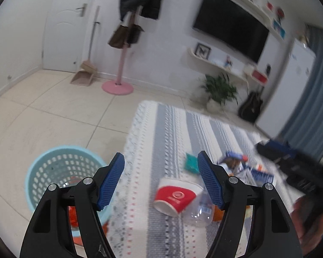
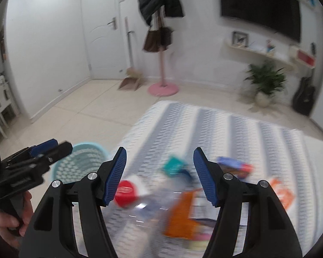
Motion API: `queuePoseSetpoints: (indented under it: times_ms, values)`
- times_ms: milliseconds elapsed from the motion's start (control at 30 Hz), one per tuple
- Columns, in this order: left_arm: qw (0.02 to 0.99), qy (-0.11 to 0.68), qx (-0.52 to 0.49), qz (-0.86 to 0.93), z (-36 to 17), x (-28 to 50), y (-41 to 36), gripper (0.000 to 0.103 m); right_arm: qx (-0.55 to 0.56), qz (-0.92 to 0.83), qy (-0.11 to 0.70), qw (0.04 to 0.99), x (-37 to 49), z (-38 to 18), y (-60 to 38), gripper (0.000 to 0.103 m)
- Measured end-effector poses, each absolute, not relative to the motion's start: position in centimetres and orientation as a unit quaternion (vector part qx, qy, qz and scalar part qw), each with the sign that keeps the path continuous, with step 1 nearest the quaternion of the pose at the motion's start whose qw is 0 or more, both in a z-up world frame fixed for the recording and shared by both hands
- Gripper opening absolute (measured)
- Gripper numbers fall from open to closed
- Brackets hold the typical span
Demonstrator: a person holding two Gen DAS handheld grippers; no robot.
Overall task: Collect trash
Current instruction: 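Move both tools back over the table toward the remaining trash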
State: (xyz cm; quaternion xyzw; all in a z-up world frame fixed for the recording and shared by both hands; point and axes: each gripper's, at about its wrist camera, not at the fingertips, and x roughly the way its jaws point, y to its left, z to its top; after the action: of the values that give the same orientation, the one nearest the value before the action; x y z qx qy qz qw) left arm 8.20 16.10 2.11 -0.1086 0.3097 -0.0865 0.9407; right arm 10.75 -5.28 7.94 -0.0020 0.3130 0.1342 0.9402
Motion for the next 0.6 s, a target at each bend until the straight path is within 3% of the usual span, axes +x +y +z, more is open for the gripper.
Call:
queuePoseSetpoints:
  times_ms: [300, 600]
  values:
    - [0.894, 0.425, -0.044, -0.133, -3.5, 11.9, 11.7, 0.07, -0.019, 0.054, 0.299, 0.952, 9.2, 6.1, -15.5, 0.061]
    - [0.872, 0.474, 0.024, -0.116, -6.9, 12.7, 9.2, 0.07, 0.021, -0.015, 0.331, 0.943, 9.8, 1.8, -23.9, 0.061]
